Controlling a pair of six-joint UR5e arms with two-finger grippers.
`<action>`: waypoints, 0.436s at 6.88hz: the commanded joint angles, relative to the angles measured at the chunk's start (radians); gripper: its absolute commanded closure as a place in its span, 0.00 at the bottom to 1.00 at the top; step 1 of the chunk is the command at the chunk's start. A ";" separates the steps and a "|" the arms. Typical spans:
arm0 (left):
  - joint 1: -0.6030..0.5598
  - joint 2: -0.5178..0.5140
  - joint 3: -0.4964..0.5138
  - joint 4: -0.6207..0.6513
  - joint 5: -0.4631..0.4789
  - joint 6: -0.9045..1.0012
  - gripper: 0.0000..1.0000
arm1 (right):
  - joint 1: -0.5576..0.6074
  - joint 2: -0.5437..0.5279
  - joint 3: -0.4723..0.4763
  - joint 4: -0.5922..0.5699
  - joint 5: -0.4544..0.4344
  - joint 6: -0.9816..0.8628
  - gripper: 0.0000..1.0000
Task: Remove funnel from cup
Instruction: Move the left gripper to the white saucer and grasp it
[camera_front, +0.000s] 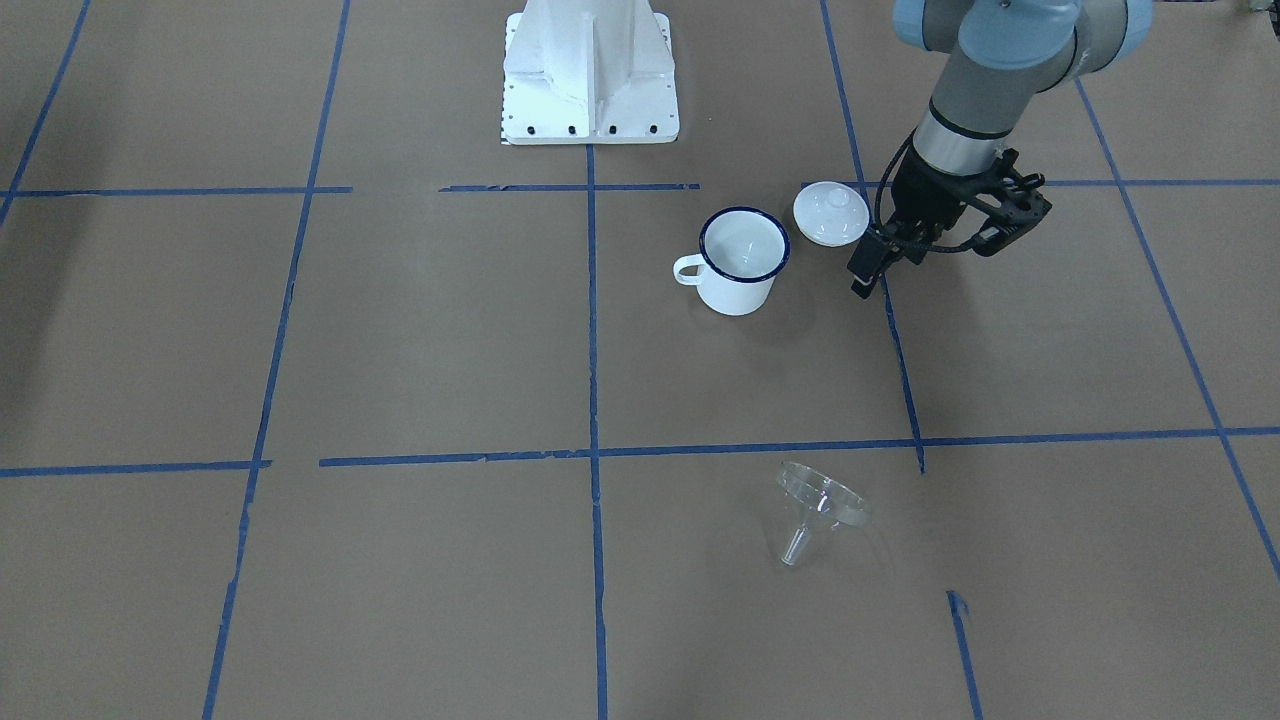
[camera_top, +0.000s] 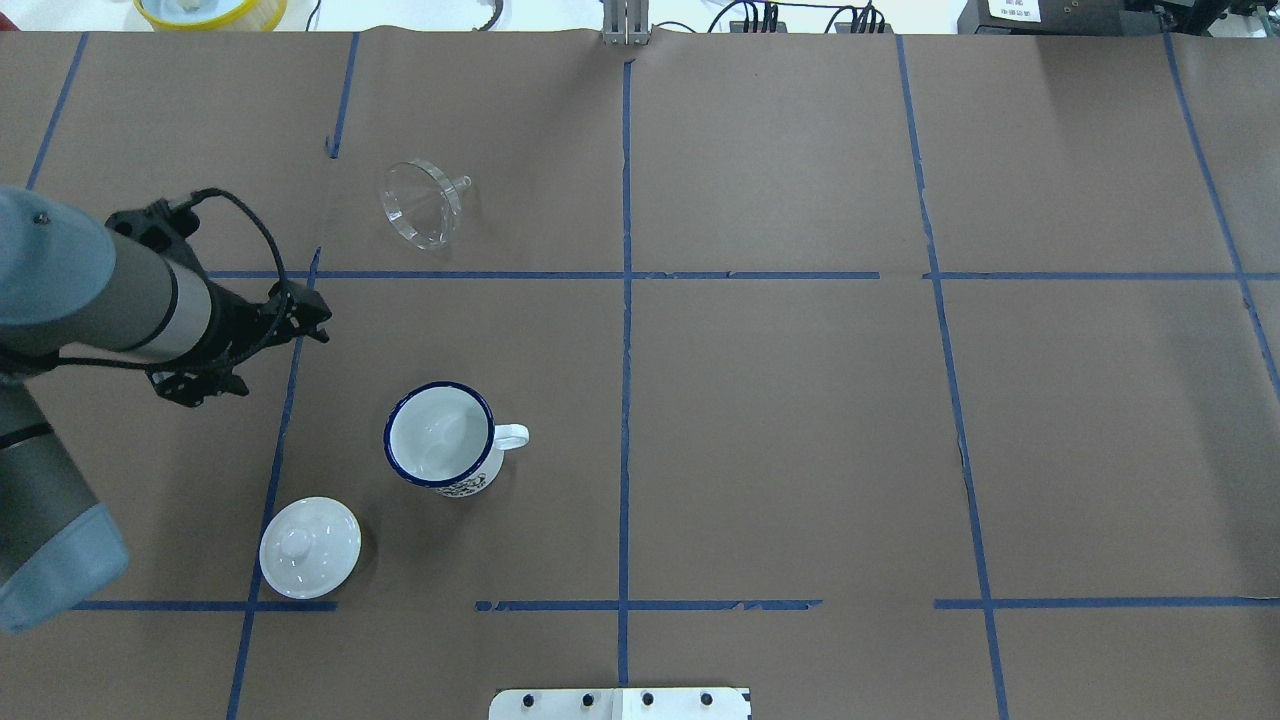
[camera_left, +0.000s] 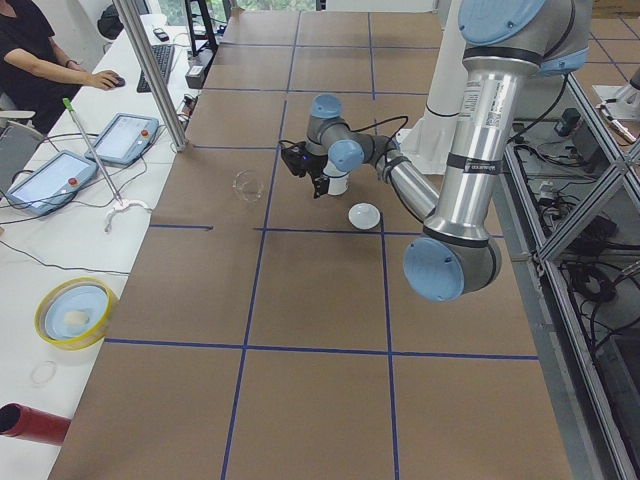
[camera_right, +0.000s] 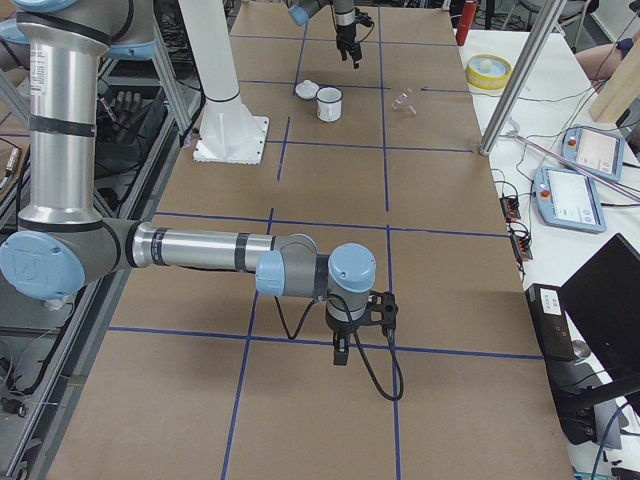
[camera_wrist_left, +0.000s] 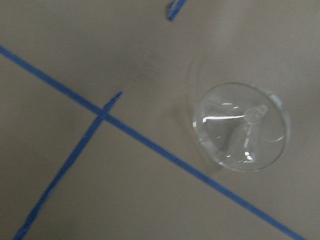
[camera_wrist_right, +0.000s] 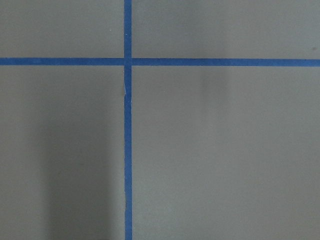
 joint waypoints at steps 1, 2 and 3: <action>0.140 0.136 -0.063 -0.065 0.003 -0.259 0.00 | 0.000 0.000 0.000 0.000 0.000 0.000 0.00; 0.195 0.167 -0.066 -0.074 0.017 -0.361 0.00 | 0.000 0.000 0.001 0.000 0.000 0.000 0.00; 0.261 0.167 -0.061 -0.073 0.066 -0.472 0.00 | 0.000 0.000 0.000 0.000 0.000 0.000 0.00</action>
